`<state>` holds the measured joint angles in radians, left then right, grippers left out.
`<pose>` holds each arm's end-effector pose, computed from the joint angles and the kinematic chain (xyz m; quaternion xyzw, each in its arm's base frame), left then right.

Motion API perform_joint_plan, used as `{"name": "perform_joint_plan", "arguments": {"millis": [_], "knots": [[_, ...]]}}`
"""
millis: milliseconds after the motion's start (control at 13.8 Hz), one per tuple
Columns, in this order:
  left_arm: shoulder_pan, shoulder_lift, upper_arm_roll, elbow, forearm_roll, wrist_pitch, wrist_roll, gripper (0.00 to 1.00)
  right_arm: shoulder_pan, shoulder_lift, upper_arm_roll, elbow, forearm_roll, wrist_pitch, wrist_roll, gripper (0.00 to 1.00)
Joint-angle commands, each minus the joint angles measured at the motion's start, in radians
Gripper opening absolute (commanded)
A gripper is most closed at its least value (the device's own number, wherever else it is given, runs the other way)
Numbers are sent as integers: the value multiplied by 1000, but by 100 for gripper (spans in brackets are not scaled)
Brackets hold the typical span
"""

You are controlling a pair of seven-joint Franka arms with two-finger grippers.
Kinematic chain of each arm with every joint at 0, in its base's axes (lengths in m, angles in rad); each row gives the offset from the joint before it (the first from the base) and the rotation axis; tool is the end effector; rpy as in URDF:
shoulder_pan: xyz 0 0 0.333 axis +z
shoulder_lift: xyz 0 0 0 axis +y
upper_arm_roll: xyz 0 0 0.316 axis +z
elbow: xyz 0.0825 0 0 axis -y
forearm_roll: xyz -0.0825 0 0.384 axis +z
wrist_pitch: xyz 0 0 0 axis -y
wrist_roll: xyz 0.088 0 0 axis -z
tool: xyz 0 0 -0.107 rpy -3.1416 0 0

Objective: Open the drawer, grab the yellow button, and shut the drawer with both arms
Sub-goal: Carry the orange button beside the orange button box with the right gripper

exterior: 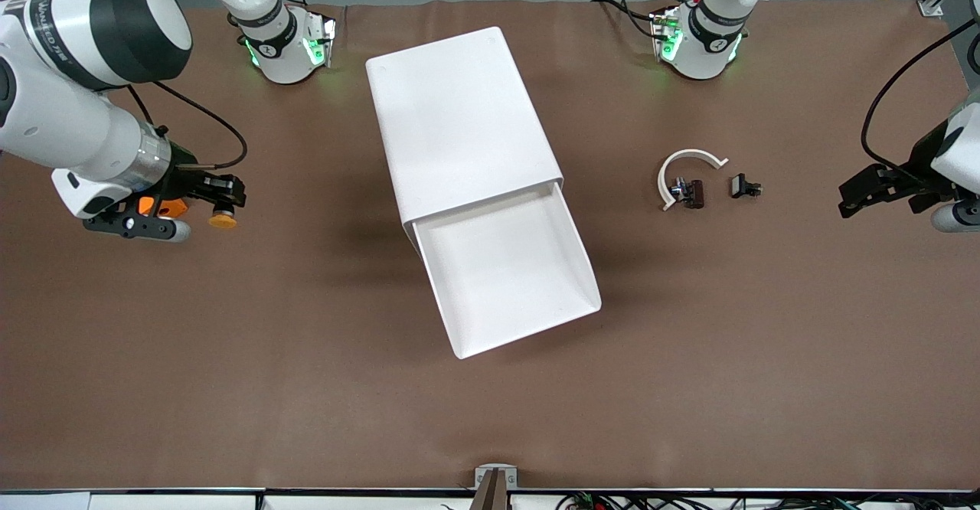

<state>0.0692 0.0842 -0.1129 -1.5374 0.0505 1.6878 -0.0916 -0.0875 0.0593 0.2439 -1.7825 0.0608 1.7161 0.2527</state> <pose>0.5910 -0.0182 0.6033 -0.9990 -0.0222 -0.0347 0.0181 0.5594 0.0912 0.5043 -0.9959 0.0540 0.0681 0.0235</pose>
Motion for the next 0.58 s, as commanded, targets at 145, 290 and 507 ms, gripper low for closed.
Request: {"name": "perform_joint_plan", "arguments": {"millis": [145,290,507], "knots": [[-6,-14,-4,19,-17,-37,10,100,-139,-151,11,-280,-3,161,-232,0],[-5,-14,-4,19,-17,-37,13,100,-202,-164,9,-345,-7,216,-341,0],[-6,-12,-4,20,-17,-37,15,100,-277,-177,9,-458,-12,344,-476,0]]}}
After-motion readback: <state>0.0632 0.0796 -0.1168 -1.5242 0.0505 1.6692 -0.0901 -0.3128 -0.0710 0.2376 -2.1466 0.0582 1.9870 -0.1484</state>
